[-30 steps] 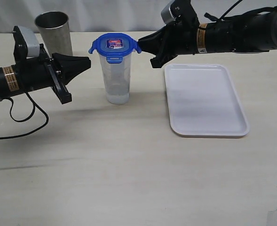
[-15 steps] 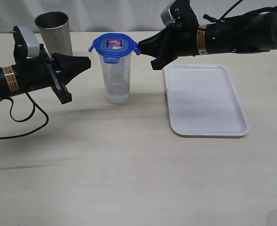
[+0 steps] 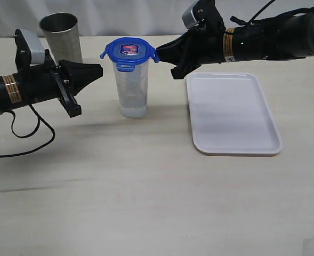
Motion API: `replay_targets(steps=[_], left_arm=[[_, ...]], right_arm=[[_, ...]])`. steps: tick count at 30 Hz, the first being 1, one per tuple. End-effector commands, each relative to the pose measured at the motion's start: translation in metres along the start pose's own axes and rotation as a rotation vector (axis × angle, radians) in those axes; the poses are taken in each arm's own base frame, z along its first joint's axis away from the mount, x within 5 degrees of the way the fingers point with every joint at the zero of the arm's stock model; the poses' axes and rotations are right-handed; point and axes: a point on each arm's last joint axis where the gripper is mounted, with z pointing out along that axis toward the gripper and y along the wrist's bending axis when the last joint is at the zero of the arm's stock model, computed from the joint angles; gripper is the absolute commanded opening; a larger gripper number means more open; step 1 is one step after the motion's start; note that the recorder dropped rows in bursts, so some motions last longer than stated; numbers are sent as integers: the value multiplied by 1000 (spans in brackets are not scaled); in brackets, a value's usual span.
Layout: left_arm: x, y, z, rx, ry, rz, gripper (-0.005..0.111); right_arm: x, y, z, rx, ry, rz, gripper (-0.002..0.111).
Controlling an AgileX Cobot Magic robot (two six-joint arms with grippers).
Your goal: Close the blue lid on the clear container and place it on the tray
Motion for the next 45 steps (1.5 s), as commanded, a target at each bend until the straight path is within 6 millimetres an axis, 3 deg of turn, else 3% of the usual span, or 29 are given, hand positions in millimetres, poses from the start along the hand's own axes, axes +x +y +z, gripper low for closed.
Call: replay_targets(steps=[1, 45], left_arm=[[-2, 1, 1, -6, -15, -1, 0], [-12, 14, 7, -34, -53, 28, 0]], right_arm=[[-7, 0, -4, 17, -5, -12, 4], [-12, 0, -7, 31, -10, 0, 4]])
